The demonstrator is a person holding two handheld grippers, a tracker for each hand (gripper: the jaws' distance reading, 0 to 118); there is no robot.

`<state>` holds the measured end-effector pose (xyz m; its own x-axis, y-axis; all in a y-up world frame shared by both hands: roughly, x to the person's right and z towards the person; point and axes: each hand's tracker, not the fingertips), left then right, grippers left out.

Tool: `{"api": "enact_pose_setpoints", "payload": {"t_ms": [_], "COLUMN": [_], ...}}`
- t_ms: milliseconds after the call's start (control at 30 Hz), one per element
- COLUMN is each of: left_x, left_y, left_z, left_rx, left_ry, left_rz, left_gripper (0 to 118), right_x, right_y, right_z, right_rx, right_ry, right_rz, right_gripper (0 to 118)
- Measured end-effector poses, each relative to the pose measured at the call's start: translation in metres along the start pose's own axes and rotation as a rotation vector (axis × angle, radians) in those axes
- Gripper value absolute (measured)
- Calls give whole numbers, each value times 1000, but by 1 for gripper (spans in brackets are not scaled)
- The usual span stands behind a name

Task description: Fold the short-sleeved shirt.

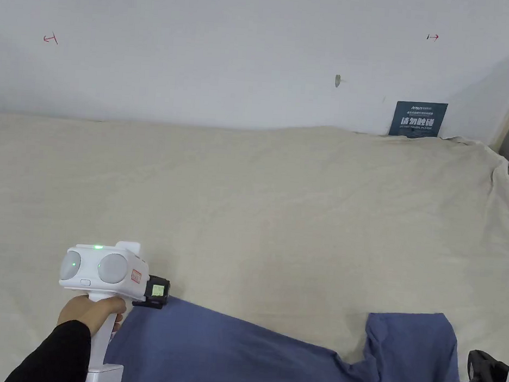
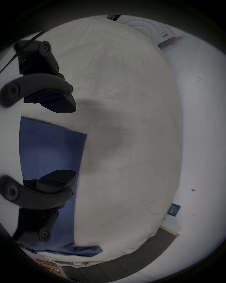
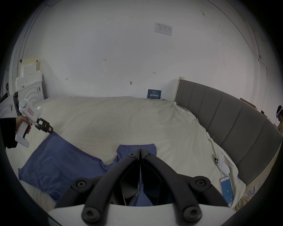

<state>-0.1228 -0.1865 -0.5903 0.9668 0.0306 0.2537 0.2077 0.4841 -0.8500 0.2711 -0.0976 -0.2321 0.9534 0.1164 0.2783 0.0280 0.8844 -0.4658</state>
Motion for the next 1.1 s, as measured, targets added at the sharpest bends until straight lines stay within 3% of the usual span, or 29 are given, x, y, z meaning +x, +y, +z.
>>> {"api": "enact_pose_setpoints", "payload": {"t_ms": [167, 233, 267, 367, 400, 433, 533, 667, 733, 767, 800, 833, 867, 1100], "left_x": [2, 3, 2, 6, 7, 9, 16, 17, 19, 20, 20, 20, 24, 21], "left_y": [-2, -3, -3, -6, -6, -7, -16, -28, -35, -39, -42, -44, -47, -55], "left_z": [-29, -29, -28, -16, -14, -13, 5, 46, 73, 84, 93, 102, 114, 136], "left_rx": [-41, -24, -24, -2, -3, -10, 62, 169, 217, 238, 247, 251, 258, 278], "left_ry": [31, 36, 31, -16, -33, -91, -60, -135, -160, -159, -158, -161, -168, -165], "left_rz": [-15, -26, -27, -63, -68, -57, -89, -56, -78, -90, -95, -95, -93, -67], "left_gripper": [79, 72, 62, 4, 1, 0, 0, 0, 0, 0, 0, 0, 0, 0], "right_x": [0, 2, 4, 9, 11, 13, 20, 25, 27, 28, 28, 28, 27, 16], "right_y": [-8, -11, -14, -18, -20, -21, -25, -34, -41, -43, -46, -50, -53, -69], "right_z": [-10, -13, -13, -13, -13, -15, -20, -41, -52, -58, -66, -76, -82, -130], "right_rx": [-32, -48, -58, -85, -100, -116, -169, -300, -344, -368, -386, -430, -449, -581], "right_ry": [-7, -8, -8, -11, -15, -18, -27, -20, -3, 2, 12, 10, 7, -45], "right_rz": [1, -3, -9, -34, -42, -50, -78, -73, -89, -102, -107, -112, -112, -81], "right_gripper": [0, 0, 0, 0, 0, 0, 0, 2, 18, 34, 61, 75, 80, 80]}}
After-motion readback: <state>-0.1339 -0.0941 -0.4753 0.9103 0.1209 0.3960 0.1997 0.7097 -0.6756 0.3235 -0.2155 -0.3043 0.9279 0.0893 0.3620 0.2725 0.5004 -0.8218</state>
